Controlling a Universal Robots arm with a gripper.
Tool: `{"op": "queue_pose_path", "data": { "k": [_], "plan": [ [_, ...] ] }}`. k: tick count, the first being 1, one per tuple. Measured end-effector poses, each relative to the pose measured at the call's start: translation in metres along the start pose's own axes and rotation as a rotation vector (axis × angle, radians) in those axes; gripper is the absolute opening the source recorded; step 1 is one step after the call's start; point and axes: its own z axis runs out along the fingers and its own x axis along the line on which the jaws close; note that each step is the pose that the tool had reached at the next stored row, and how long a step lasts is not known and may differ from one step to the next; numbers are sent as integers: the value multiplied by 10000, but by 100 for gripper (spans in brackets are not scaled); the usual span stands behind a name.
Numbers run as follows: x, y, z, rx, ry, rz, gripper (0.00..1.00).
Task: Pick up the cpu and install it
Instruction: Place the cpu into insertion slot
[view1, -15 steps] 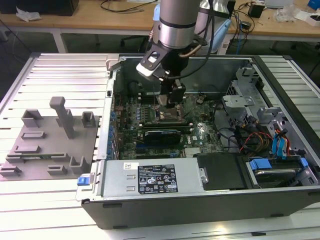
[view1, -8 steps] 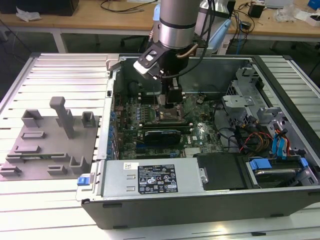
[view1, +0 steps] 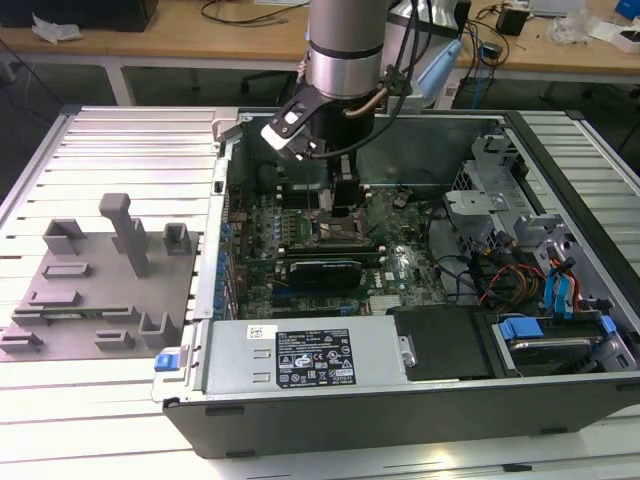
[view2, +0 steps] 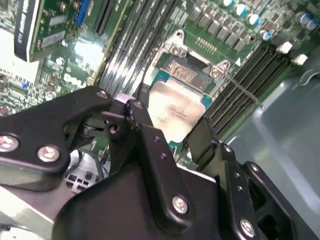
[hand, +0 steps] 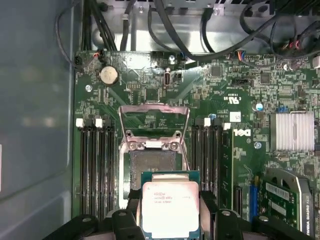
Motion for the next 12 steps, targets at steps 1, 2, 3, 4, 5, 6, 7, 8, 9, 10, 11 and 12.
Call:
{"op": "queue_pose_path", "data": {
  "k": [1,2,3,4,5,6,7,8,9,10,11,12],
  "plan": [
    [1,-7,34,-31,-2,1,55],
    [1,-9,63,-34,-2,-1,55],
    [1,-11,88,-34,-4,0,55],
    [2,-11,106,-34,-3,1,55],
    [2,-10,133,-34,-2,3,55],
    [3,-7,160,-34,-2,1,55],
    [4,-4,182,-34,-3,1,55],
    [7,12,223,-34,-2,2,55],
    [9,31,252,-33,-4,1,55],
    [12,50,276,-33,-2,2,55],
    [15,61,291,-33,-2,1,55],
    [18,68,309,-33,-2,1,55]
  ]
}}
